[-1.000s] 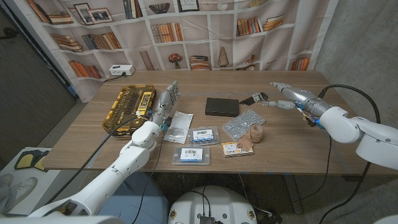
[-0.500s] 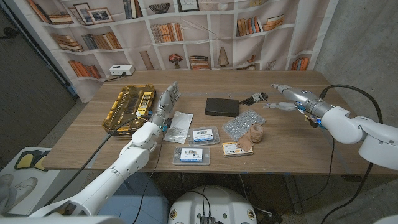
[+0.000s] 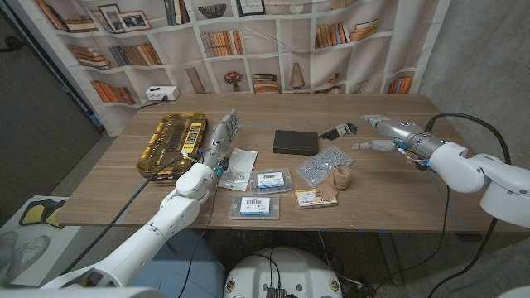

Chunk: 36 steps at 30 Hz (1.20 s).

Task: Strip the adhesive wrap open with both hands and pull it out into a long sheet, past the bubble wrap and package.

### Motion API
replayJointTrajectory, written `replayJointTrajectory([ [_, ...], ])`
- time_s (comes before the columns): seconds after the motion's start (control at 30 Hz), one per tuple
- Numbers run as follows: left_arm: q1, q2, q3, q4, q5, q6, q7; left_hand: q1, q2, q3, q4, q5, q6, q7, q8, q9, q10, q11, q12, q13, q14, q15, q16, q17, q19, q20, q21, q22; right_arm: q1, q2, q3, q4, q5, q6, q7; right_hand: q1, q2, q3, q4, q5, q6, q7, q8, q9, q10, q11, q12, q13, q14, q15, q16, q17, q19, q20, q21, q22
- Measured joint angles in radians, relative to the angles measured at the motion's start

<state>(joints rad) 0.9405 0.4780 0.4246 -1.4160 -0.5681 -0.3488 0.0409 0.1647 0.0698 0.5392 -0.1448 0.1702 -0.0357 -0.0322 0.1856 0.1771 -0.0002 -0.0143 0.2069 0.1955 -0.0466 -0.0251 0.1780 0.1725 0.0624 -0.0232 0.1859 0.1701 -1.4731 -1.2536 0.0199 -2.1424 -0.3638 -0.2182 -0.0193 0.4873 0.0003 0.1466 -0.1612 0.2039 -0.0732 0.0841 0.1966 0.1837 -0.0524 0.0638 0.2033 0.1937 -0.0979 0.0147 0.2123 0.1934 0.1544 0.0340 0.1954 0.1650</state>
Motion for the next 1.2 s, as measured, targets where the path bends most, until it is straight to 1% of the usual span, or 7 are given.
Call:
replayJointTrajectory([
  [0.07, 0.0, -0.002, 0.001, 0.002, 0.0, -0.002, 0.0, 0.0, 0.0, 0.0, 0.0, 0.0, 0.0, 0.0, 0.0, 0.0, 0.0, 0.0, 0.0, 0.0, 0.0, 0.0, 0.0, 0.0, 0.0, 0.0, 0.0, 0.0, -0.002, 0.0, 0.001, -0.004, -0.011, -0.003, 0.008, 0.004, -0.004, 0.0, 0.0, 0.0, 0.0, 0.0, 0.0, 0.0, 0.0, 0.0, 0.0, 0.0, 0.0, 0.0, 0.0, 0.0, 0.0, 0.0, 0.0, 0.0],
  [0.17, 0.001, -0.006, 0.002, 0.007, 0.0, -0.007, 0.0, 0.0, 0.0, 0.0, 0.0, 0.0, 0.0, 0.0, 0.0, 0.0, 0.0, 0.0, 0.0, 0.0, 0.0, 0.0, 0.0, 0.0, 0.0, 0.0, 0.0, 0.0, -0.006, 0.0, 0.003, -0.009, -0.026, -0.008, 0.021, 0.009, 0.001, 0.0, 0.0, 0.0, 0.0, 0.0, 0.0, 0.0, 0.0, 0.0, 0.0, 0.0, 0.0, 0.0, 0.0, 0.0, 0.0, 0.0, 0.0, 0.0],
  [0.37, 0.003, -0.01, 0.004, 0.013, 0.001, -0.015, 0.0, 0.0, 0.0, 0.0, 0.0, 0.0, 0.0, 0.0, 0.0, 0.0, 0.0, 0.0, 0.0, 0.0, 0.0, 0.0, 0.0, 0.0, 0.0, 0.0, 0.0, 0.0, -0.01, 0.005, 0.005, -0.016, -0.048, -0.011, 0.041, 0.015, 0.0, 0.0, 0.0, 0.0, 0.0, 0.0, 0.0, 0.0, 0.0, 0.0, 0.0, 0.0, 0.0, 0.0, 0.0, 0.0, 0.0, 0.0, 0.0, 0.0],
  [0.47, 0.004, -0.012, 0.004, 0.014, 0.001, -0.019, 0.0, 0.0, 0.0, 0.0, 0.0, 0.0, 0.0, 0.0, 0.0, 0.0, 0.0, 0.0, 0.0, 0.0, 0.0, 0.0, 0.0, 0.0, 0.0, 0.0, 0.0, 0.0, -0.011, 0.007, 0.006, -0.018, -0.056, -0.013, 0.052, 0.025, -0.006, 0.0, 0.0, 0.0, 0.005, -0.004, 0.0, 0.0, 0.032, -0.006, 0.008, 0.0, 0.024, -0.013, 0.0, 0.0, 0.006, -0.006, 0.0, 0.0],
  [0.57, 0.006, -0.012, 0.005, 0.014, 0.002, -0.021, 0.0, 0.0, 0.0, 0.0, 0.0, 0.0, 0.004, -0.004, 0.0, 0.0, 0.0, 0.0, 0.0, 0.0, 0.0, 0.0, 0.0, 0.0, 0.0, 0.0, 0.0, 0.0, -0.011, 0.009, 0.007, -0.022, -0.064, -0.015, 0.063, 0.029, -0.002, 0.003, 0.003, 0.0, 0.013, -0.002, 0.0, 0.0, 0.044, -0.014, 0.012, 0.003, 0.033, -0.015, 0.005, 0.0, 0.009, -0.009, 0.0, 0.0],
  [0.6, 0.006, -0.013, 0.005, 0.014, 0.002, -0.022, 0.0, 0.0, 0.0, 0.0, 0.0, 0.0, 0.005, -0.005, 0.0, 0.0, 0.0, 0.0, 0.0, 0.0, 0.0, 0.0, 0.0, 0.0, 0.0, 0.0, 0.0, 0.0, -0.011, 0.01, 0.007, -0.023, -0.068, -0.017, 0.068, 0.032, -0.006, 0.005, 0.005, 0.0, 0.013, -0.002, 0.0, 0.0, 0.05, -0.011, 0.016, 0.004, 0.033, -0.015, 0.007, 0.0, 0.009, -0.009, 0.0, 0.0],
  [1.2, 0.008, -0.016, 0.01, 0.008, 0.004, -0.022, 0.005, 0.0, 0.0, 0.0, 0.0, 0.0, 0.005, -0.005, 0.0, 0.0, 0.0, 0.0, 0.0, 0.0, 0.0, 0.0, 0.0, 0.0, 0.0, 0.0, 0.0, 0.0, -0.003, 0.01, -0.005, -0.032, -0.095, -0.029, 0.12, 0.045, -0.008, 0.005, 0.006, 0.008, 0.013, -0.002, 0.0, 0.0, 0.05, -0.011, 0.016, 0.005, 0.036, -0.018, 0.007, 0.0, 0.013, -0.005, -0.003, 0.0],
])
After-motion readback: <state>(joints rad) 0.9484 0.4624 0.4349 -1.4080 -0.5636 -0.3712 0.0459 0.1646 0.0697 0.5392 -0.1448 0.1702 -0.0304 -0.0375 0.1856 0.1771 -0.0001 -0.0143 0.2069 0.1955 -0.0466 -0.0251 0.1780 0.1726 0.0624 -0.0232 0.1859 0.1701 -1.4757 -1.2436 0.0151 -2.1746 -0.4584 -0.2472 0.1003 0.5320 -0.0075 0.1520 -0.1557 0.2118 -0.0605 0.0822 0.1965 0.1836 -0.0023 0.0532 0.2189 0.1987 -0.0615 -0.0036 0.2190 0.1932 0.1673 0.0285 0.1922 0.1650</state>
